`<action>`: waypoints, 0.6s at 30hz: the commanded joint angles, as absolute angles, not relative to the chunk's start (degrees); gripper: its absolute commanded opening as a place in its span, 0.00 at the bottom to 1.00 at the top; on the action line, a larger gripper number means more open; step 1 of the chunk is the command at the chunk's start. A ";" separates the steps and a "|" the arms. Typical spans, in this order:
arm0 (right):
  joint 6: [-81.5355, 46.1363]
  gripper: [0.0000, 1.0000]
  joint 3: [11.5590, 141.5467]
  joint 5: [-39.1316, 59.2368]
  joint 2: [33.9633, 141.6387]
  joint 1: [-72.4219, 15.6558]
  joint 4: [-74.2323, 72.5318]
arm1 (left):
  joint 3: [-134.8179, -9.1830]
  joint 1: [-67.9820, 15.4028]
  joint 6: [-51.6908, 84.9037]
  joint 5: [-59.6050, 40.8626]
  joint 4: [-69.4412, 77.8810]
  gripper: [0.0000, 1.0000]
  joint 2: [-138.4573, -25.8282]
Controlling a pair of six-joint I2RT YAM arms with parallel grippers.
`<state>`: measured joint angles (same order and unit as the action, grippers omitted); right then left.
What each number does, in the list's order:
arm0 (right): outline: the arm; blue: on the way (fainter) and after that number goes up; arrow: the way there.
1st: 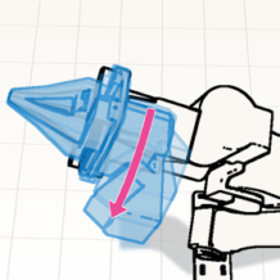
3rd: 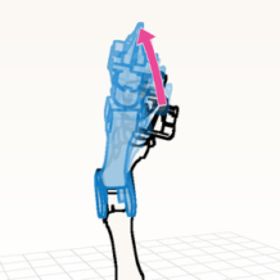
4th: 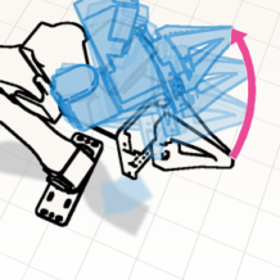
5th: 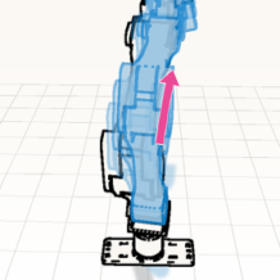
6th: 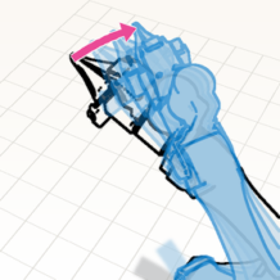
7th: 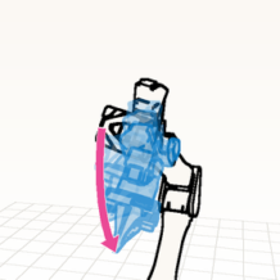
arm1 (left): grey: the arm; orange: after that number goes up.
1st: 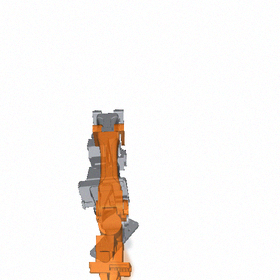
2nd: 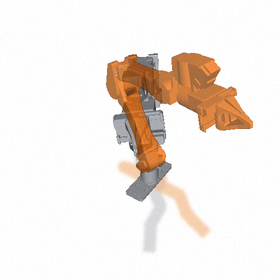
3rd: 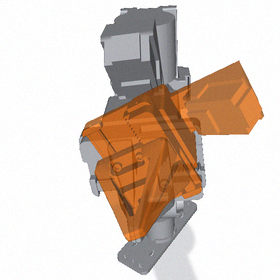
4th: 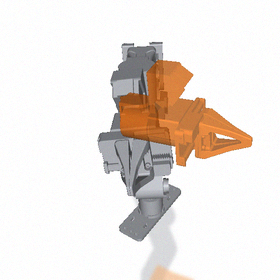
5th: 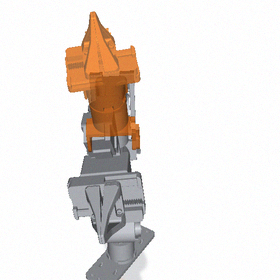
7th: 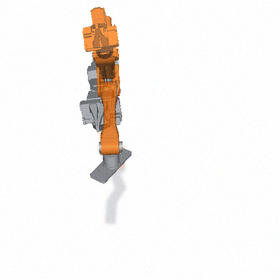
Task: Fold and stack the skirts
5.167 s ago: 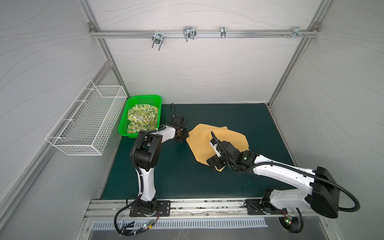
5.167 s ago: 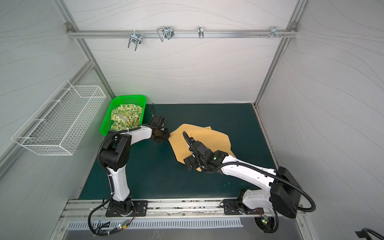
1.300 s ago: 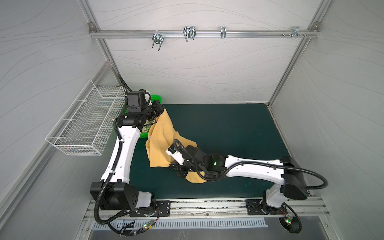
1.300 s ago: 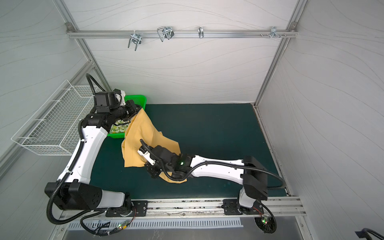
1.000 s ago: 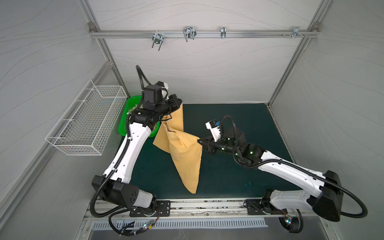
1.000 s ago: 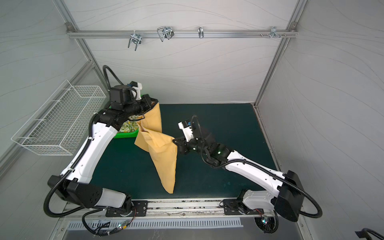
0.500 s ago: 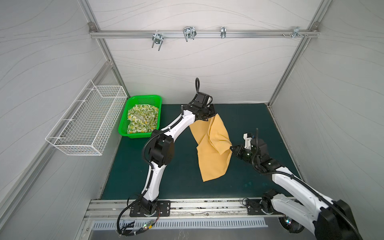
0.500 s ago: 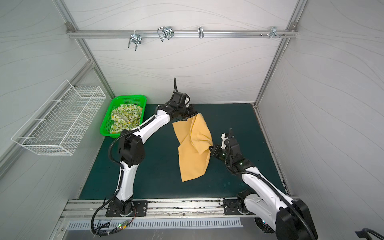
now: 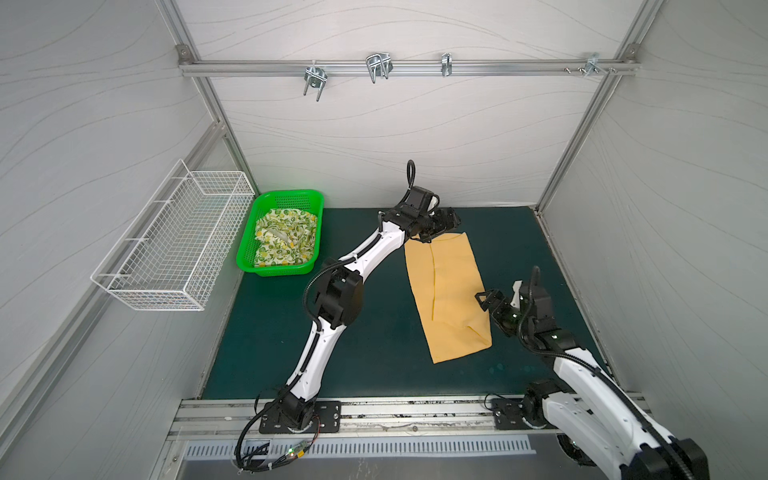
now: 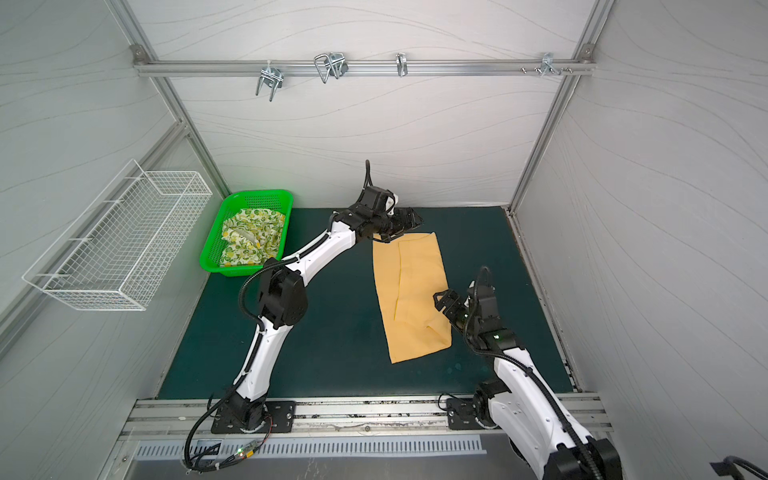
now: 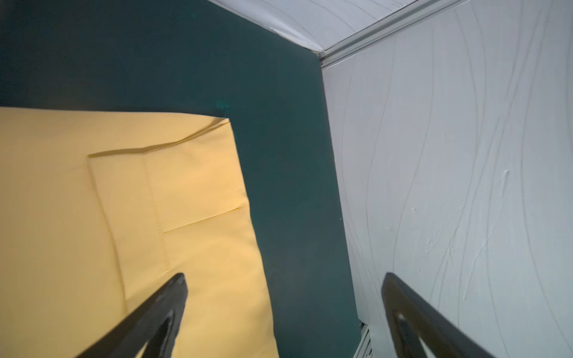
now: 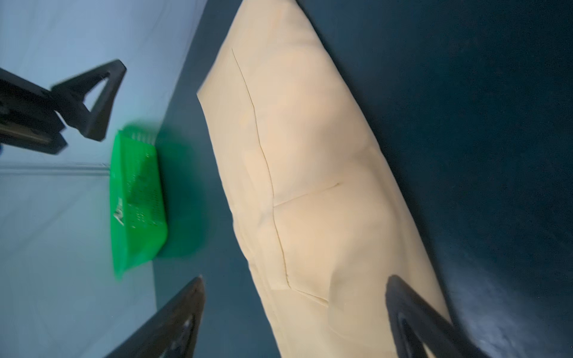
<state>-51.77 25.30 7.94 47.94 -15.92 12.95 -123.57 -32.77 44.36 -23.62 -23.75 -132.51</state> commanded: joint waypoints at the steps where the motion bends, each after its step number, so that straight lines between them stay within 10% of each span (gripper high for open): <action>1: -43.28 0.99 33.13 9.13 55.77 -18.60 15.98 | -117.85 -30.28 43.89 -22.07 -23.12 0.99 -125.73; 10: -25.36 0.99 53.45 -11.48 83.30 -43.07 27.34 | -85.98 -23.14 47.02 -23.81 -17.21 0.99 -109.64; 18: -24.29 0.86 57.48 -16.02 96.46 -46.91 28.48 | -67.10 -20.06 47.23 -25.00 -12.66 0.99 -98.59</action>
<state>-26.20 56.40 -11.86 94.80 -46.57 24.93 -69.04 -20.38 46.76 -23.75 -16.95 -101.86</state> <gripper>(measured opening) 0.886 0.990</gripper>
